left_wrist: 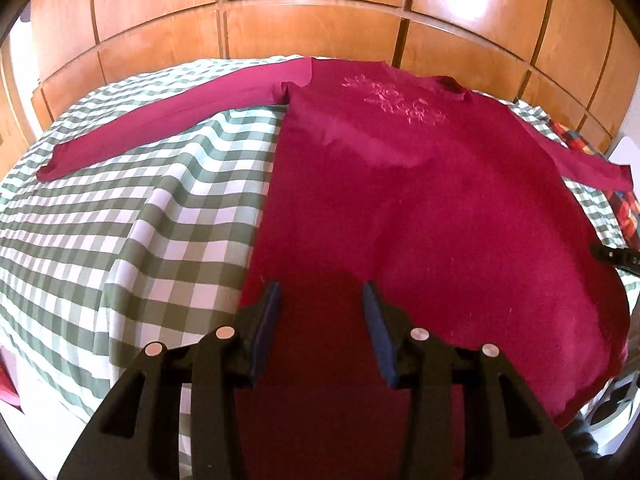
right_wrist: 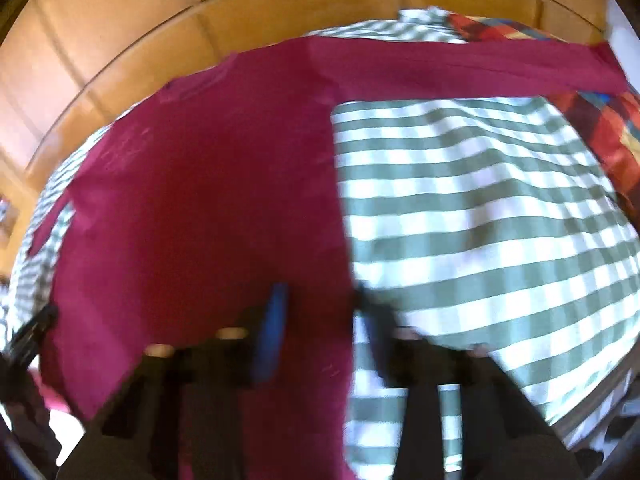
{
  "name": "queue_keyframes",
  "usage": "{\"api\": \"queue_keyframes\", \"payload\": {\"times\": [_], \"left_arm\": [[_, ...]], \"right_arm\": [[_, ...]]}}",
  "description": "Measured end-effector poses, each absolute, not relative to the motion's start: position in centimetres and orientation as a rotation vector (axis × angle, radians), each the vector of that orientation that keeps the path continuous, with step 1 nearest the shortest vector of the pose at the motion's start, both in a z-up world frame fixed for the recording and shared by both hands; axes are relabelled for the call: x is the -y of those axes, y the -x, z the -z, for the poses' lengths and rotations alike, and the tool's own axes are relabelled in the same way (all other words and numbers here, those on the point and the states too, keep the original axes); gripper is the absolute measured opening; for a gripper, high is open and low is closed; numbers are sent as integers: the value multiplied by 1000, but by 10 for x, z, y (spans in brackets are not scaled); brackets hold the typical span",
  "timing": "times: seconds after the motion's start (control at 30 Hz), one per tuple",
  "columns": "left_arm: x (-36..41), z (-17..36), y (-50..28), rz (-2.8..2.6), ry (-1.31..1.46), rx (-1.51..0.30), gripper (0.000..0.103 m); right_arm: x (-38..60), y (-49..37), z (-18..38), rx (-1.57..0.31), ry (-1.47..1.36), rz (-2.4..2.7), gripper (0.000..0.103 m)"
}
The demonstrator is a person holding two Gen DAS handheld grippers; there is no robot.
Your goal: Fold small clothes
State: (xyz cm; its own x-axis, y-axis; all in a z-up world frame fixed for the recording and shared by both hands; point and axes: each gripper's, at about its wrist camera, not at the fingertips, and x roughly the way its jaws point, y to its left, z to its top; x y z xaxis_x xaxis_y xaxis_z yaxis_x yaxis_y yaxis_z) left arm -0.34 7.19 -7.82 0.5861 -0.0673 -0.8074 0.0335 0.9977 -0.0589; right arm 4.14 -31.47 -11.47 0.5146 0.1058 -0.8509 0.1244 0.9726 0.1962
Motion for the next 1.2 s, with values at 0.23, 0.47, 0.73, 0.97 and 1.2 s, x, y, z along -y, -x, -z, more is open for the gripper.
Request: {"api": "queue_keyframes", "payload": {"times": [0.23, 0.47, 0.73, 0.97, 1.2], "left_arm": [[-76, 80, 27, 86, -16, -973, 43], [-79, 56, 17, 72, 51, -947, 46], [-34, 41, -27, 108, -11, -880, 59], [6, 57, -46, 166, -58, -940, 59], [7, 73, -52, 152, -43, -986, 66]], "right_arm": [[306, -23, 115, -1045, -93, 9, 11], [329, -26, 111, -1041, -209, -4, 40], [433, -27, 78, -884, -365, 302, 61], [569, -44, 49, -699, -639, 537, 60], [631, -98, 64, -705, -798, 579, 57]]}}
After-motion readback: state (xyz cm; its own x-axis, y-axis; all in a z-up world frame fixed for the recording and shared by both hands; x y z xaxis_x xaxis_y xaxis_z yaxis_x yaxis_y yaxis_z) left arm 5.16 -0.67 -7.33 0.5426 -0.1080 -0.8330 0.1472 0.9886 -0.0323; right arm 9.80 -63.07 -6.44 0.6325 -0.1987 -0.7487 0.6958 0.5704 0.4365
